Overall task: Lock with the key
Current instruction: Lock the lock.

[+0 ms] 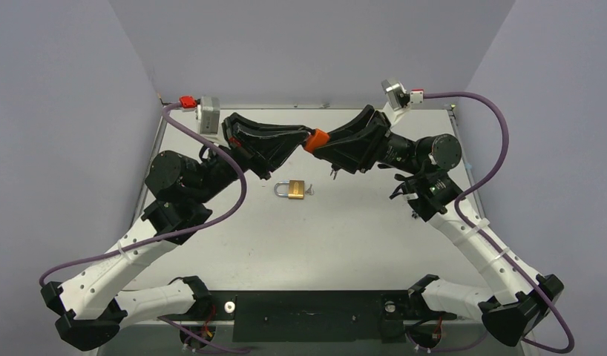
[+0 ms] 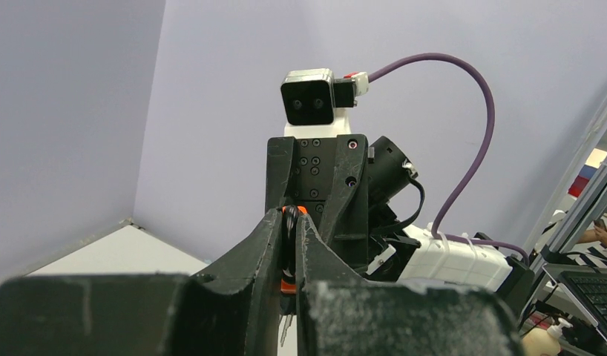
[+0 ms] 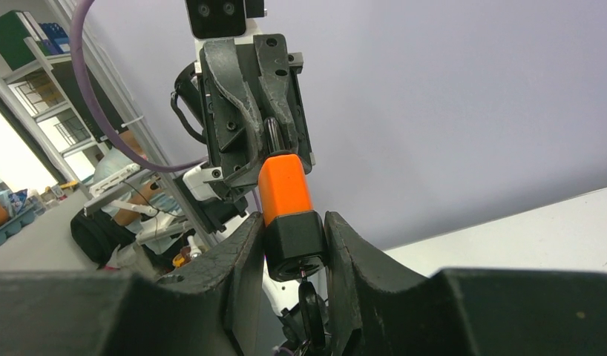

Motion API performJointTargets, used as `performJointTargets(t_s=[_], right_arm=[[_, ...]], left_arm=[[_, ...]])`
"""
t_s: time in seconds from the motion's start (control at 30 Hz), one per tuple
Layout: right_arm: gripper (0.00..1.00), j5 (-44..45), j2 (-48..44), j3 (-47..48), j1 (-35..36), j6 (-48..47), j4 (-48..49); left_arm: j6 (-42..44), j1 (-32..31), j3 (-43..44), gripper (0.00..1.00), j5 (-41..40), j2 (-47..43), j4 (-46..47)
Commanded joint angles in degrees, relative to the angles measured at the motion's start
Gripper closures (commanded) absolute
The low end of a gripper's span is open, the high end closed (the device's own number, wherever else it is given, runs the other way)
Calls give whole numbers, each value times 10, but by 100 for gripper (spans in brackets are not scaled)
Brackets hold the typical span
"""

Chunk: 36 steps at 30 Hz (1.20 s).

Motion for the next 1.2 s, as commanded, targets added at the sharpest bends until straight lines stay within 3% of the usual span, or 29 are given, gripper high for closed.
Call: performJointTargets(t_s=[0.0,0.27,0.5,0.6,0.63,0.7,0.8,0.97,1.17], right_arm=[[100,126,20,71,10,15,133],[100,125,31,84,16,7,119],[98,115,16,43,13,-16,99],[79,97,5,13,6,-20,85],[66,94,0,-10,2,-21,89],[50,88,-15,-46,-7,-21,96],[33,77,-36,-99,-22,-15,112],[26,52,-58,-157,-41,-6,130],[26,66,-83,-212,-44,-74,43]], left_arm=[[-29,-57,-81,100,157,91,-236],[-31,-59,-86,100,152,95,-228],[-12,-33,-39,100,27,41,-270],[-10,-2,-22,100,-19,23,-297],[-12,4,-21,100,-22,12,-297],[-15,22,-18,100,-26,-1,-297],[-14,40,-3,100,-27,-8,-306],[-13,52,7,100,-33,-16,-312],[-17,70,22,100,-25,-25,-315]])
